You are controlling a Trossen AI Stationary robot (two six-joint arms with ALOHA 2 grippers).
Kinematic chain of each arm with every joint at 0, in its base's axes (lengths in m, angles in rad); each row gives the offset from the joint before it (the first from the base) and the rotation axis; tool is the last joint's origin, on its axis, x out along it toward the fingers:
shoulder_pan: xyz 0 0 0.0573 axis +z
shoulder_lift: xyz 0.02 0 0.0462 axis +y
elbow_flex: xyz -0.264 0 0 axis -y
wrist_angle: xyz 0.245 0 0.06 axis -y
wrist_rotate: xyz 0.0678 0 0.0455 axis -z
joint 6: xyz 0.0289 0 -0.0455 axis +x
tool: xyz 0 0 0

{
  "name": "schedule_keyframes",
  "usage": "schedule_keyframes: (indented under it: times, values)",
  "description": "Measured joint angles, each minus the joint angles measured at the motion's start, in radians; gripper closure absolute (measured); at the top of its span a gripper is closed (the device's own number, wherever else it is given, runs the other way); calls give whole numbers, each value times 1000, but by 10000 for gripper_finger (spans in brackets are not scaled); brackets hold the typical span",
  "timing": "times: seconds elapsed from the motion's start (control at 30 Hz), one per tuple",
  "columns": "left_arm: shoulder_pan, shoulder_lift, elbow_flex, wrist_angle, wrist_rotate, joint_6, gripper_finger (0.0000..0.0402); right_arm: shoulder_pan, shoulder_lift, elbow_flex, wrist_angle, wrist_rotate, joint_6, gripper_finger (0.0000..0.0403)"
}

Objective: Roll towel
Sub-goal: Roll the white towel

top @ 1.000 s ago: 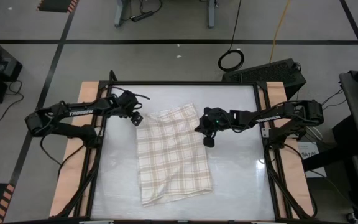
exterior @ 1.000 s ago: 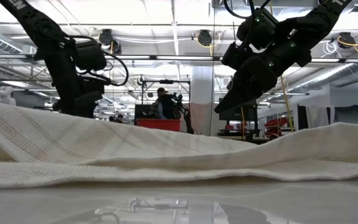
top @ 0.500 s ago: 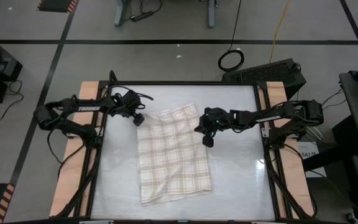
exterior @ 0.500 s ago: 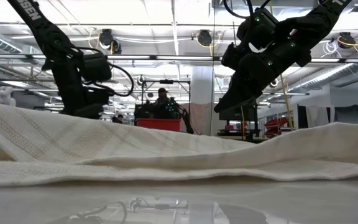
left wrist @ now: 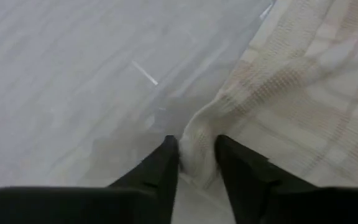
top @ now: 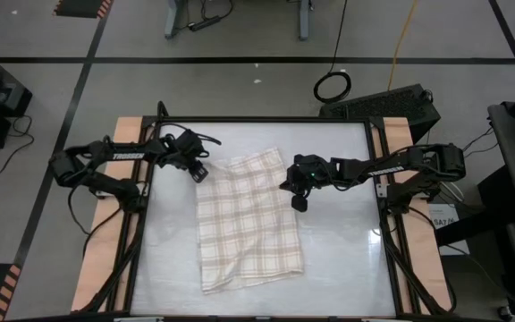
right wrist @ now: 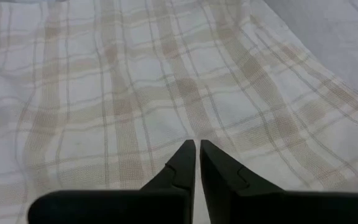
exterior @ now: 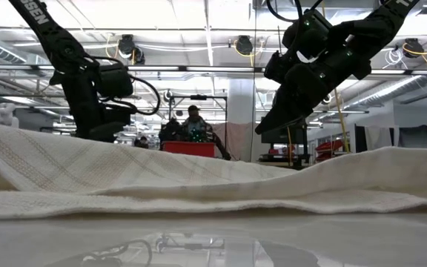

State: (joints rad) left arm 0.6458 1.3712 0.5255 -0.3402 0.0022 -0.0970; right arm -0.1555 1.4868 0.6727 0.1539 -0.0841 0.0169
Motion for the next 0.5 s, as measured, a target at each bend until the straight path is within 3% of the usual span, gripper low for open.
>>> schedule_keyframes:
  times: [0.23,0.5]
  values:
    - [0,0,0,-6,27,-21,387,0,0,0,0,0,-20,387]
    - [-5,-30,-2,-12,53,-55,389,-44,0,0,7,11,-5,387]
